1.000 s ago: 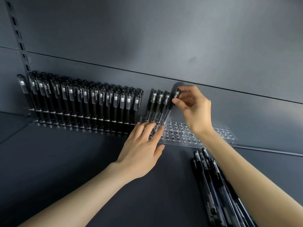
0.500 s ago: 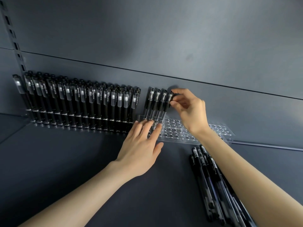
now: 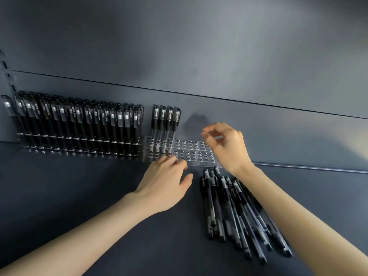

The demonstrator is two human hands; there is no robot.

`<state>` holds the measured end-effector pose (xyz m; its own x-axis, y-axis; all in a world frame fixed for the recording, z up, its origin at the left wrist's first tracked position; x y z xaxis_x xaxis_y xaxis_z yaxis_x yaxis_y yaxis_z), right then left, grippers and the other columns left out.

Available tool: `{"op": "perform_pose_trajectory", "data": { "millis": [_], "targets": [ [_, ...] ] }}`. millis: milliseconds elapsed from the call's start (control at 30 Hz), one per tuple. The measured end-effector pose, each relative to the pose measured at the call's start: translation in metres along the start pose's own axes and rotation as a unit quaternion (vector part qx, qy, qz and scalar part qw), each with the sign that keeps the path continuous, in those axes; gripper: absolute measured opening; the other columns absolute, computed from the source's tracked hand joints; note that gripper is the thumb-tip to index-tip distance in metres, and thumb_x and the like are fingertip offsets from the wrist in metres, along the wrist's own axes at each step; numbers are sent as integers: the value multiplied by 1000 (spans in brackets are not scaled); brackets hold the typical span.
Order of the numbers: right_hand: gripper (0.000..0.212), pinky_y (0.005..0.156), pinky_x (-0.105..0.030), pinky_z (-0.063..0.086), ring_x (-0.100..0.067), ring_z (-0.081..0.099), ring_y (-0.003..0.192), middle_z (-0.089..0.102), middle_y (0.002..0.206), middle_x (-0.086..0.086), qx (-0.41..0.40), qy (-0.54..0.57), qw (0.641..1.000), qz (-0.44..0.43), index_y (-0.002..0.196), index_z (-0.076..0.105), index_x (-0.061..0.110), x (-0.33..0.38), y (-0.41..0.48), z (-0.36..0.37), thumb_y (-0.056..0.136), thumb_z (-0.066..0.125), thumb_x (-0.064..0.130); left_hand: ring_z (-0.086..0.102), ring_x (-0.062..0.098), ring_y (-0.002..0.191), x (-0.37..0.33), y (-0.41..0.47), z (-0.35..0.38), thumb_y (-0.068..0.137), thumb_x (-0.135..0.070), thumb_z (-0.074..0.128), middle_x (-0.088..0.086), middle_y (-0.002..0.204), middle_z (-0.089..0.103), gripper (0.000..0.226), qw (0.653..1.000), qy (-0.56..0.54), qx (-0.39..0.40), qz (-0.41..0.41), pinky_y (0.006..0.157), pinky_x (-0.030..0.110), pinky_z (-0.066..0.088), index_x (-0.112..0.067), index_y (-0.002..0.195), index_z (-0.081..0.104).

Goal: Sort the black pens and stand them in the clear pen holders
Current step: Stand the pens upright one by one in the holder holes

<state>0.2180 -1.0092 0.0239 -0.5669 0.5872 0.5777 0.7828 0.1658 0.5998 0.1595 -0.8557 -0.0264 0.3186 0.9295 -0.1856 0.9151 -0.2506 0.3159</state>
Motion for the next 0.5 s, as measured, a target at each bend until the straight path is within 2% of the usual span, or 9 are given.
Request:
{"op": "perform_pose_trajectory", "data": {
  "millis": [67,133,233,300,367,433,500],
  "targets": [
    [8,69,-8,45,-11,61,76,65,92,-2,28,-17,999,-3,90,69,10,-12,-17,-17,90,61,13,46,17,114,-22,-4,1,97,-48,34,-5,120,54,40,1000,-15,20,-17,94,31,38,-21,121,51],
    [8,77,-21,50,-17,62,81,66,93,-3,68,-34,997,-9,89,69,11,-26,-35,-33,89,62,12,48,17,112,-45,-8,4,96,-52,33,-4,118,54,45,998,-31,32,-43,90,31,42,-19,122,50],
    [13,86,-34,49,-17,62,90,65,104,-2,147,-65,987,-23,100,68,13,-46,-60,-53,91,61,18,50,18,111,-78,-17,14,93,-58,36,0,120,53,55,993,-54,34,-102,87,32,45,-15,125,46],
    [27,97,-35,43,-18,55,110,59,123,0,212,-92,973,-23,118,62,17,-57,-77,-60,94,56,27,48,21,114,-95,-22,21,91,-58,41,4,124,48,59,986,-68,32,-147,87,29,42,-12,128,41],
    [41,109,-39,31,-22,38,132,45,143,0,266,-126,956,-17,134,50,23,-65,-91,-63,96,49,37,49,23,115,-103,-24,25,91,-55,46,6,127,45,60,975,-98,24,-200,86,28,39,-10,130,39],
    [46,114,-42,20,-22,24,141,34,151,0,290,-142,946,-9,140,41,26,-69,-100,-63,97,42,42,51,25,113,-105,-24,24,89,-53,53,7,125,48,60,958,-138,23,-249,86,30,41,-8,127,41],
    [46,113,-40,16,-20,20,142,31,152,2,290,-144,946,-5,142,39,27,-70,-104,-64,98,39,43,54,25,109,-101,-21,23,84,-54,60,6,117,55,58,945,-164,33,-281,87,32,44,-9,119,46]
  ]
}}
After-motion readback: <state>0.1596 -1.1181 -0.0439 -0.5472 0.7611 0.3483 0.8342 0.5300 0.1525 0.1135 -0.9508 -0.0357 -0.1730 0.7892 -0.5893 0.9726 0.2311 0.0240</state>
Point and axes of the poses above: each hand's wrist, its own y-axis towards the middle knuckle, its own z-axis out of the palm, x = y × z, the point moved 2 cm from there along y, towards the middle knuckle
